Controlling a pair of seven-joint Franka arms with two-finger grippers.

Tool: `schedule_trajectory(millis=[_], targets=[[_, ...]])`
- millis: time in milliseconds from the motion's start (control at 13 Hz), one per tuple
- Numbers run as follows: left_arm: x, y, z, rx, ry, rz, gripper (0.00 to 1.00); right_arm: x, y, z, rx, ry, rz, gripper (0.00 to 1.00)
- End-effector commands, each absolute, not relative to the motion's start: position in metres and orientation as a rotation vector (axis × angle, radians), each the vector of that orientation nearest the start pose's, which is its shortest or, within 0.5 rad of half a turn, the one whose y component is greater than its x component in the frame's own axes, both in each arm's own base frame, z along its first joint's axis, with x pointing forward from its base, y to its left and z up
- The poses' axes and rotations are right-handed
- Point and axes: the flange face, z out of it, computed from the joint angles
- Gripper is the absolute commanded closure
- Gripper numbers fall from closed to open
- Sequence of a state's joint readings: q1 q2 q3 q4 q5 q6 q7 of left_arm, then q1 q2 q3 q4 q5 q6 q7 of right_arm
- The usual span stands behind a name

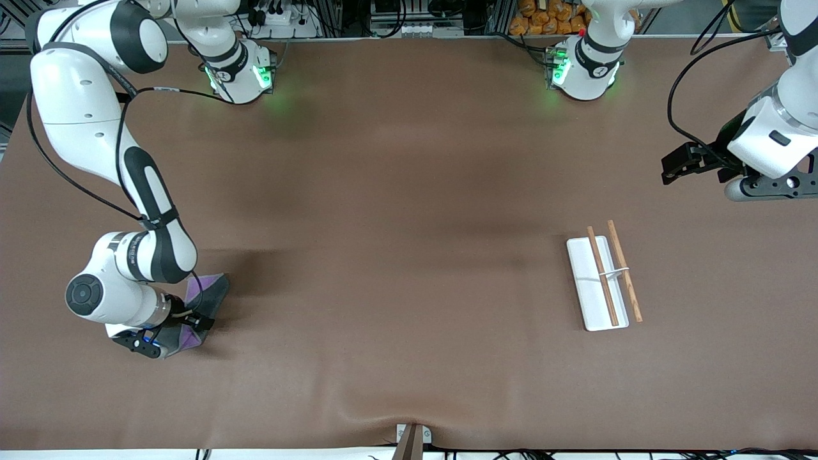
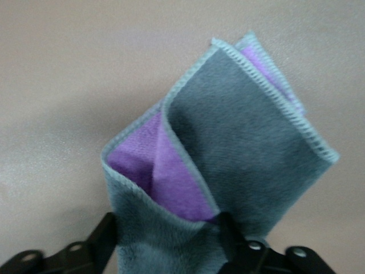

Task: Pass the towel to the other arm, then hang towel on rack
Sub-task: 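Lower the right gripper onto the towel and close on it, then lift the towel with the right gripper while the left gripper approaches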

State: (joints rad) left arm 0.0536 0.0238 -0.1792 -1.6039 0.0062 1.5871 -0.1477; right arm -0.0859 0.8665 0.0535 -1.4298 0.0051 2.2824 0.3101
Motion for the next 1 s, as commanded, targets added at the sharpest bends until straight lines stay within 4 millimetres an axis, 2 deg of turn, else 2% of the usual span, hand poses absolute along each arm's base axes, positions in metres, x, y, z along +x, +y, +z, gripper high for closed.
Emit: schedule_trajectory(millis=[0, 309, 463, 617, 772, 926], targets=[[0.557, -0.071, 0.598, -3.134, -0.002, 0.046, 0.00, 0.724, -0.029, 0.171, -3.029, 0.590, 0.030, 1.00], [0.557, -0.072, 0.600, -3.134, -0.004, 0.039, 0.00, 0.726, -0.024, 0.185, -3.030, 0.575, 0.018, 1.00], [0.556, -0.087, 0.603, -3.135, 0.012, 0.032, 0.00, 0.727, -0.018, 0.205, -3.036, 0.555, 0.056, 1.00], [0.555, -0.091, 0.603, -3.136, -0.011, 0.029, 0.00, 0.730, -0.010, 0.237, -3.038, 0.535, 0.099, 1.00], [0.554, -0.109, 0.603, -3.136, -0.050, 0.020, 0.00, 0.733, -0.001, 0.268, -3.041, 0.512, 0.105, 1.00], [0.554, -0.127, 0.597, -3.137, -0.134, 0.027, 0.00, 0.734, 0.018, 0.303, -3.042, 0.507, 0.082, 1.00]])
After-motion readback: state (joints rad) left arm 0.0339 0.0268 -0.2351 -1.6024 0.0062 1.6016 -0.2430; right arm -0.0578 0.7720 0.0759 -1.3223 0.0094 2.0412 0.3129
